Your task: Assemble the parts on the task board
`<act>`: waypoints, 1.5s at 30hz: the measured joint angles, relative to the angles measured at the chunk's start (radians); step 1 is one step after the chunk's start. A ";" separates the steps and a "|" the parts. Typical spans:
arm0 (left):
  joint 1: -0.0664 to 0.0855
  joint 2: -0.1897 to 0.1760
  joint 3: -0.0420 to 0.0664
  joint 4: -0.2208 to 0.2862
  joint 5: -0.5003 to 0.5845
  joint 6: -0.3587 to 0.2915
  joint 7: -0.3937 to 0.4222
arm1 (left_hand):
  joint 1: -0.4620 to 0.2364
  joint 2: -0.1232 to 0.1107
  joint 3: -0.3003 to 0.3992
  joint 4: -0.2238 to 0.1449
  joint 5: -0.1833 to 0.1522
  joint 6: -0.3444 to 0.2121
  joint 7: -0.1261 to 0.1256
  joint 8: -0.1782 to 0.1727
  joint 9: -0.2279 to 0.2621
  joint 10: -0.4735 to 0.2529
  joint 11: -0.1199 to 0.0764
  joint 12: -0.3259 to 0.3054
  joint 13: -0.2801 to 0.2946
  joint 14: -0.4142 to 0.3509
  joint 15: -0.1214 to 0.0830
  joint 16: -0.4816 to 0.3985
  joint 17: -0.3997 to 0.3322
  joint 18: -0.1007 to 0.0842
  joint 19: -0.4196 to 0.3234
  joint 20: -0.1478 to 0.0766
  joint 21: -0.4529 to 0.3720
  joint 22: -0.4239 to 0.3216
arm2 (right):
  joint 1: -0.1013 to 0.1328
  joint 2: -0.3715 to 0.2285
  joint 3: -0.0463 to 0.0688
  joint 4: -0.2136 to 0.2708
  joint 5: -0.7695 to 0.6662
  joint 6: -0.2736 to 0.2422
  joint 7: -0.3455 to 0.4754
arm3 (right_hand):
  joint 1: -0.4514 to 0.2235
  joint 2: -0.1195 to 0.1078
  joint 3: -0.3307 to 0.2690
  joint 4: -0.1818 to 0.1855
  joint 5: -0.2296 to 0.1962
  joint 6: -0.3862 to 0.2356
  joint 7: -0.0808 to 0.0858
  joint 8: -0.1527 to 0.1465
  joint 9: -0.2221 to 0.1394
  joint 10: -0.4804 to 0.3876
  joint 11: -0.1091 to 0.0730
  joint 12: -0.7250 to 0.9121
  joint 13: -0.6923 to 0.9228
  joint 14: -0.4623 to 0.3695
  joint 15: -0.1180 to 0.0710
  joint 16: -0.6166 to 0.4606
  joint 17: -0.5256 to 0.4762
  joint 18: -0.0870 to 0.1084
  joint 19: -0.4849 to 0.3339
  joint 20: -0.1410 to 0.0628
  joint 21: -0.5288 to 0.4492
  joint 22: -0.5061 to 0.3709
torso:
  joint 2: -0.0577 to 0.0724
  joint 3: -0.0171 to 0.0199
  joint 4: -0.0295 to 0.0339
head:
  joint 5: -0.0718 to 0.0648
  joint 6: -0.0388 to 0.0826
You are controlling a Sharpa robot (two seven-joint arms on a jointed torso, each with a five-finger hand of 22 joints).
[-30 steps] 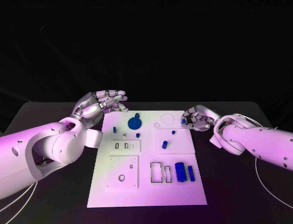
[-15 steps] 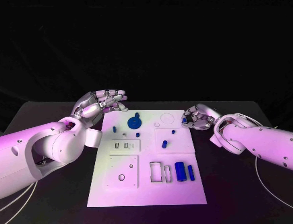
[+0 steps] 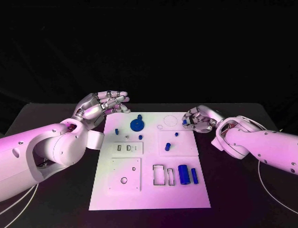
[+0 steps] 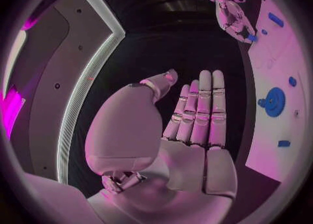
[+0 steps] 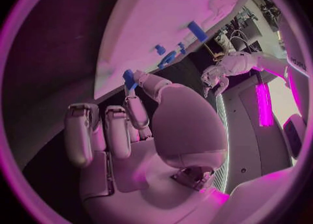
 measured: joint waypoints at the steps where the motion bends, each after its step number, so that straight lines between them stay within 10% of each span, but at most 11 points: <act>1: 0.000 0.000 0.000 -0.001 0.000 0.000 0.000 | 0.000 0.000 0.000 0.000 0.000 0.000 0.000 0.000 0.000 0.000 0.000 0.000 0.000 0.000 0.000 0.000 0.000 0.000 0.000 0.000 0.000 0.000 | 0.002 -0.002 0.000 0.011 -0.003 -0.002 -0.005 | 0.000 0.002 0.000 0.000 0.000 0.000 0.000 0.000 0.000 0.000 0.000 0.000 -0.001 0.000 0.000 0.003 0.000 0.000 0.000 0.000 0.000 0.000 | 0.000 -0.0007 -0.0001 | 0.001 0.000; 16: 0.000 0.014 0.000 -0.026 0.000 0.000 0.000 | -0.004 0.004 0.000 0.000 0.000 0.000 0.000 0.000 0.001 0.000 0.000 0.000 0.001 0.000 0.000 0.000 0.001 0.000 0.000 0.000 0.000 0.001 | 0.041 0.068 0.001 0.195 -0.076 -0.017 -0.137 | -0.004 0.019 0.004 0.004 -0.010 -0.004 -0.004 0.000 -0.001 -0.004 -0.004 -0.009 -0.008 0.004 -0.004 0.004 0.000 0.000 0.000 0.000 0.006 0.000 | -0.011 -0.0074 0.0027 | 0.022 -0.005; 28: 0.000 0.025 0.000 -0.052 0.000 0.000 0.000 | -0.004 0.004 0.000 0.000 0.000 0.000 0.000 0.000 0.001 0.000 0.000 0.000 0.001 0.000 0.000 0.000 0.001 0.000 0.000 0.000 0.000 0.001 | 0.017 0.205 -0.009 0.188 -0.136 -0.005 -0.197 | -0.004 0.019 0.004 0.004 -0.012 -0.007 -0.007 0.000 -0.001 -0.004 -0.003 -0.009 -0.009 0.004 -0.004 0.004 0.000 0.000 0.000 0.000 0.006 0.000 | -0.018 -0.0138 0.0099 | 0.056 -0.022; 45: 0.001 0.029 0.000 -0.053 0.000 0.000 0.000 | -0.004 0.004 0.000 0.000 0.000 0.000 0.000 0.000 0.002 0.000 0.000 0.000 0.001 0.000 0.000 0.004 0.001 0.000 0.000 0.000 0.005 0.002 | -0.041 0.296 -0.019 0.143 -0.277 0.008 -0.246 | -0.008 0.014 0.003 0.004 -0.005 -0.009 -0.009 0.000 -0.001 -0.004 -0.003 -0.009 -0.009 0.004 -0.003 0.004 0.000 0.000 0.000 -0.007 0.006 0.000 | -0.016 -0.0116 0.0103 | 0.068 -0.032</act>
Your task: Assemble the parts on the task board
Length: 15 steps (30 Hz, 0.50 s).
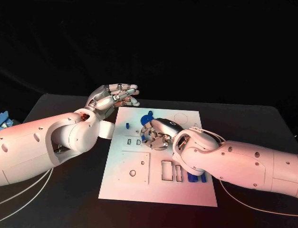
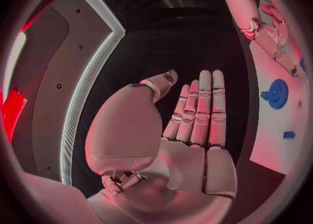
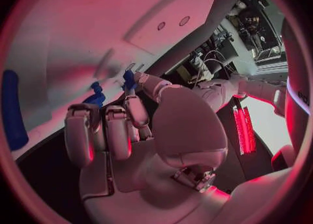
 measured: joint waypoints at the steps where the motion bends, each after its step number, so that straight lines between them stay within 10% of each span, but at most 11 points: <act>1: 0.000 0.000 0.000 0.000 0.000 0.000 0.000 | 0.000 0.000 0.000 0.000 0.000 0.000 0.000 0.000 0.000 0.000 0.000 0.000 0.000 0.000 0.000 0.000 0.000 0.000 0.000 0.000 0.000 0.000 | -0.002 0.002 0.000 -0.001 -0.005 0.000 -0.002 | 0.000 0.000 0.000 0.000 0.000 0.000 0.000 0.000 0.000 0.000 0.000 0.000 0.000 0.000 0.000 0.000 0.000 0.000 0.000 0.000 0.000 0.000 | 0.000 0.0002 -0.0006 | 0.000 -0.001; 15: 0.000 -0.001 0.000 0.000 0.000 0.000 0.000 | 0.000 0.000 0.000 0.000 0.000 0.000 0.000 0.000 0.000 0.000 0.000 0.000 0.000 0.000 0.000 0.000 0.001 0.000 0.000 0.000 0.000 0.000 | -0.014 0.013 -0.001 -0.019 -0.046 0.014 -0.016 | -0.010 -0.010 -0.006 0.005 0.000 -0.001 -0.001 0.001 0.000 0.000 0.000 -0.004 -0.001 -0.004 -0.004 0.000 0.000 0.000 0.000 0.000 0.000 0.000 | -0.001 0.0002 -0.0007 | 0.000 -0.009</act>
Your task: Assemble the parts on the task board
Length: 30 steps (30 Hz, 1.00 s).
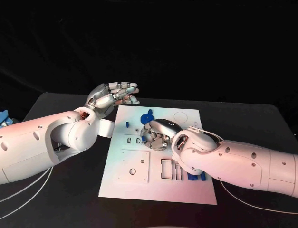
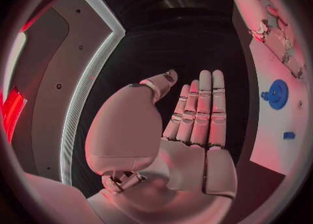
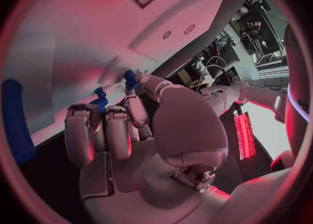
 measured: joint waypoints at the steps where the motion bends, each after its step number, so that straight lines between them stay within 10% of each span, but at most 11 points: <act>1: 0.000 0.000 0.000 0.000 0.000 0.000 0.000 | 0.000 0.000 0.000 0.000 0.000 0.000 0.000 0.000 0.000 0.000 0.000 0.000 0.000 0.000 0.000 0.000 0.000 0.000 0.000 0.000 0.000 0.000 | 0.000 0.001 0.000 -0.001 -0.001 0.000 0.000 | 0.000 0.000 0.000 0.000 0.000 -0.001 -0.001 0.000 0.000 0.000 0.000 0.000 0.000 0.000 0.000 0.000 0.000 0.000 0.000 0.000 0.000 0.000 | 0.000 0.0000 0.0000 | 0.000 0.000; 30: 0.000 -0.001 0.000 0.000 0.000 0.000 -0.001 | 0.000 0.000 0.000 0.000 0.000 0.000 0.000 0.000 0.001 0.000 0.000 0.000 0.001 0.000 0.000 0.000 0.000 0.000 -0.007 0.000 0.000 0.001 | -0.007 0.008 0.001 -0.010 -0.010 -0.003 0.002 | -0.008 -0.008 -0.004 0.002 -0.001 -0.003 -0.003 0.012 0.026 0.000 0.000 0.000 0.000 0.000 0.000 0.000 0.000 0.000 0.000 0.000 0.000 0.000 | 0.000 -0.0013 0.0007 | 0.000 -0.005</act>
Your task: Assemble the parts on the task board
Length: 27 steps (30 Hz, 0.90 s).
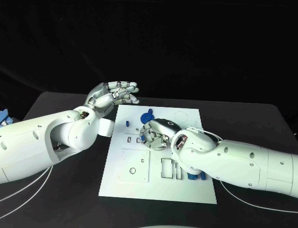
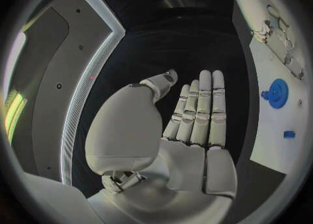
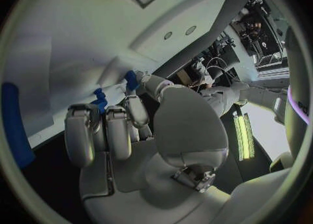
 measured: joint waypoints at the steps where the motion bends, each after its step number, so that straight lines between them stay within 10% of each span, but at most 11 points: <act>1: 0.000 0.000 0.000 0.000 0.000 0.000 0.000 | 0.000 0.000 0.000 0.000 0.000 0.000 0.000 0.000 0.000 0.000 0.000 0.000 0.000 0.000 0.000 0.000 0.000 0.000 0.000 0.000 0.000 0.000 | 0.000 -0.001 0.000 0.000 0.000 -0.001 0.000 | 0.000 0.000 0.000 0.000 0.000 0.000 0.000 0.000 0.000 0.000 0.000 0.000 0.000 0.000 0.000 0.000 0.000 0.000 0.000 0.000 0.000 0.000 | 0.000 0.0000 0.0000 | 0.000 0.000; 27: 0.000 0.003 0.000 -0.006 0.000 0.001 0.000 | 0.000 0.000 0.000 0.000 0.000 0.000 0.000 0.000 0.000 0.000 0.000 0.000 0.000 0.000 0.000 0.000 0.001 0.000 0.000 0.000 0.000 0.000 | -0.008 -0.007 -0.004 0.005 0.034 -0.042 0.014 | -0.014 0.000 -0.005 0.011 -0.006 -0.001 0.001 0.012 0.003 0.000 0.000 0.000 0.007 0.000 0.000 0.000 0.001 0.000 0.000 0.000 0.000 0.001 | 0.000 0.0002 -0.0007 | -0.002 -0.003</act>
